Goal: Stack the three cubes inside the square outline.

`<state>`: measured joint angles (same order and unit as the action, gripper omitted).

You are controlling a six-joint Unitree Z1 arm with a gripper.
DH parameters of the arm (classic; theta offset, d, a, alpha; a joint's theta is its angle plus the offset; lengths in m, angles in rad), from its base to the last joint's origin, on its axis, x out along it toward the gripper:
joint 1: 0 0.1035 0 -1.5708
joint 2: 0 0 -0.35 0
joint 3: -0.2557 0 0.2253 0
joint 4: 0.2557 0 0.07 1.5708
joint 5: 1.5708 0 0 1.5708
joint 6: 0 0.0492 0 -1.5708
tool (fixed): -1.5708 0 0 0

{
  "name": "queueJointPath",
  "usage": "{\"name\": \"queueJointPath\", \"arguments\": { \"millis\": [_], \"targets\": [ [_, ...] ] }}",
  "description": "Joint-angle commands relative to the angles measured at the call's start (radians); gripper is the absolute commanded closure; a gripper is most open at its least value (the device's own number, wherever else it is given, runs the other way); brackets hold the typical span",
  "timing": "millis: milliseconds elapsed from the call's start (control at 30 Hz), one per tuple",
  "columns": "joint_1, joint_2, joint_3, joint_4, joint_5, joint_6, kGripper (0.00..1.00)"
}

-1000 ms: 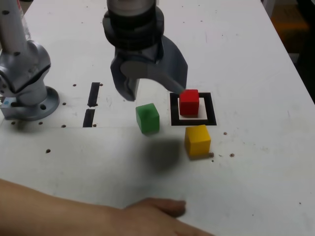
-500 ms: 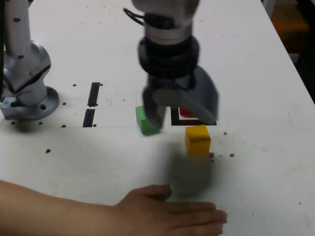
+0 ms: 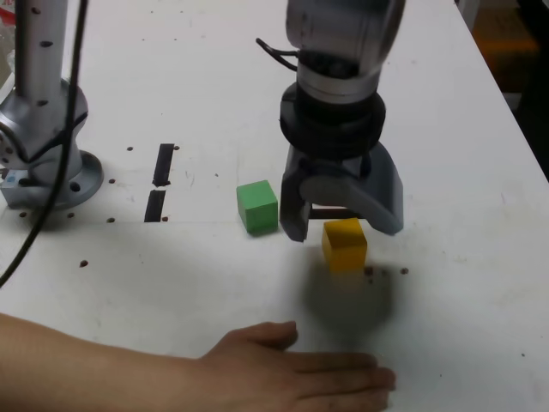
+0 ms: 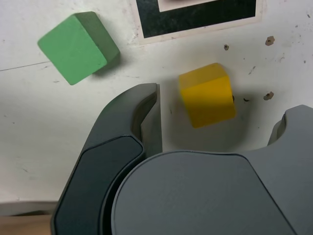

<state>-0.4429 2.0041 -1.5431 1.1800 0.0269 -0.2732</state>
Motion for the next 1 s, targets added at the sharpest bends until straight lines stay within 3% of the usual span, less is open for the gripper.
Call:
{"name": "queueJointPath", "arguments": {
  "millis": [0,367,700,800,967],
  "targets": [
    [0.003,0.019,-0.014,-0.001,-0.006,0.004,0.10],
    [0.014,0.088,-0.042,-0.008,-0.034,0.016,0.11],
    [0.040,0.104,-0.005,-0.015,-0.037,0.018,0.17],
    [0.047,0.107,0.012,-0.024,-0.041,0.019,0.27],
    [0.049,0.104,0.026,-0.055,-0.022,0.019,0.56]
  ]
}}
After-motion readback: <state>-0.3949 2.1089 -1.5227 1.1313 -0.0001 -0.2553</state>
